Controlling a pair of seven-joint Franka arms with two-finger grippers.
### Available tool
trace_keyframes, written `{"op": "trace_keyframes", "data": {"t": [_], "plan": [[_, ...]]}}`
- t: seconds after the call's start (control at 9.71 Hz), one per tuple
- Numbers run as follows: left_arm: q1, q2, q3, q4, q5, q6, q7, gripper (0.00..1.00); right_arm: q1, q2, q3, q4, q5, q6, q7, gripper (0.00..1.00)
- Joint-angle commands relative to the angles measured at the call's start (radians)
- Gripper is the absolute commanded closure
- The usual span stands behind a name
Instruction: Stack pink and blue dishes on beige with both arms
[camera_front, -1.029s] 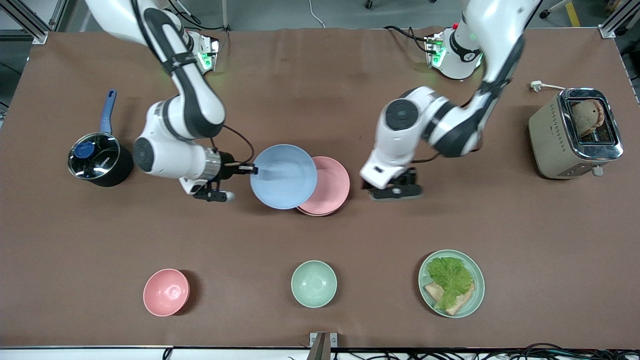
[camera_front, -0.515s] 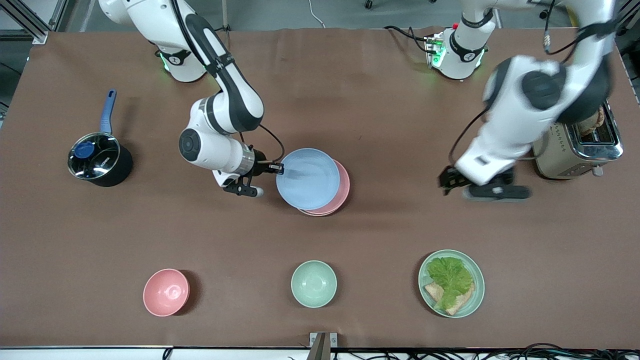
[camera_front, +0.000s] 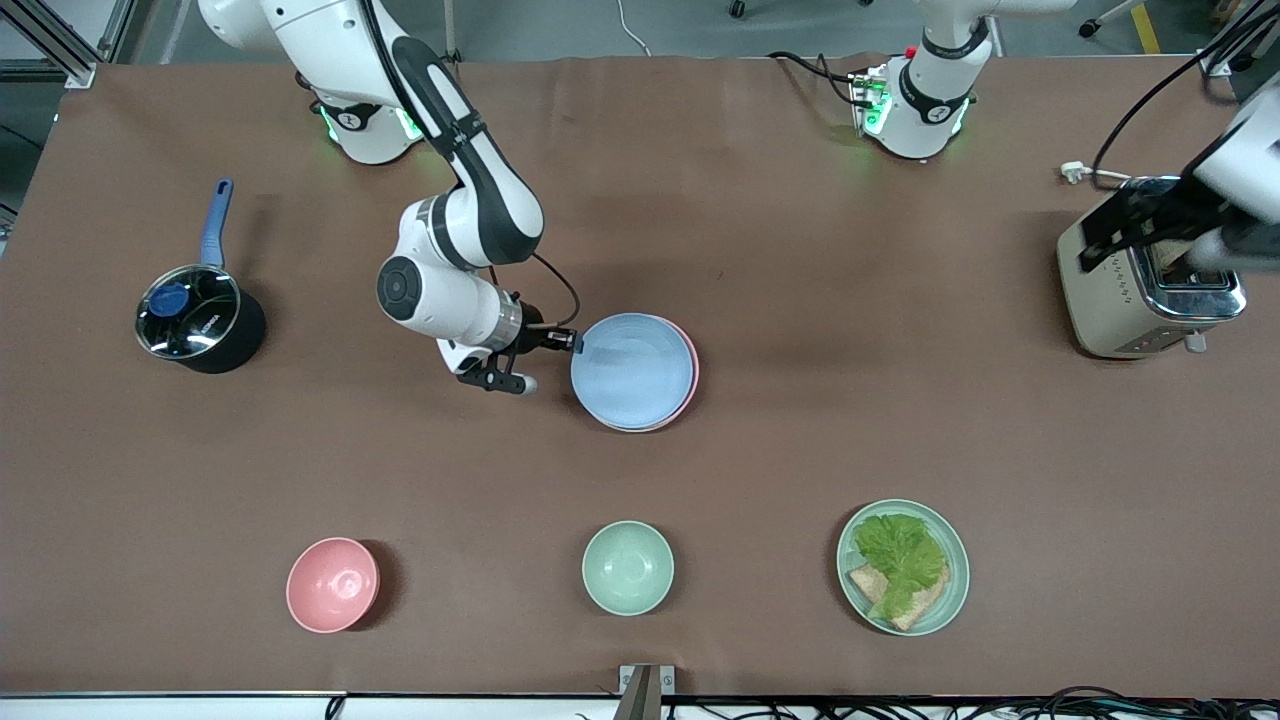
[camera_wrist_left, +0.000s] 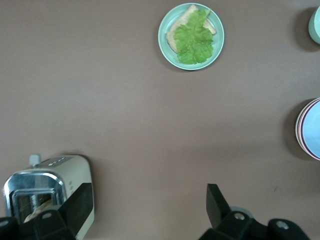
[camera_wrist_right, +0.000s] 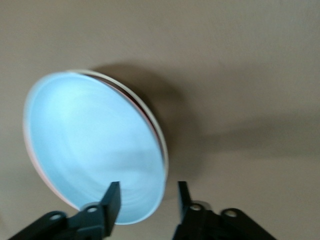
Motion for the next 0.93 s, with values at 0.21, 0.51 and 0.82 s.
{"op": "trace_keyframes", "data": {"t": [0.21, 0.51, 0.82], "plan": [[0.036, 0.013, -0.012, 0.123, 0.004, -0.102, 0.03, 0.0, -0.003, -0.303, -0.234, 0.032, -0.415, -0.311, 0.057, 0.0], [0.05, 0.079, -0.039, 0.23, 0.019, -0.215, 0.017, 0.0, -0.062, -0.431, -0.333, 0.143, -0.756, -0.527, 0.055, 0.0], [0.096, 0.058, -0.096, 0.192, 0.013, -0.217, -0.036, 0.0, -0.416, -0.431, -0.174, 0.388, -0.76, -0.775, -0.081, 0.0]]}}
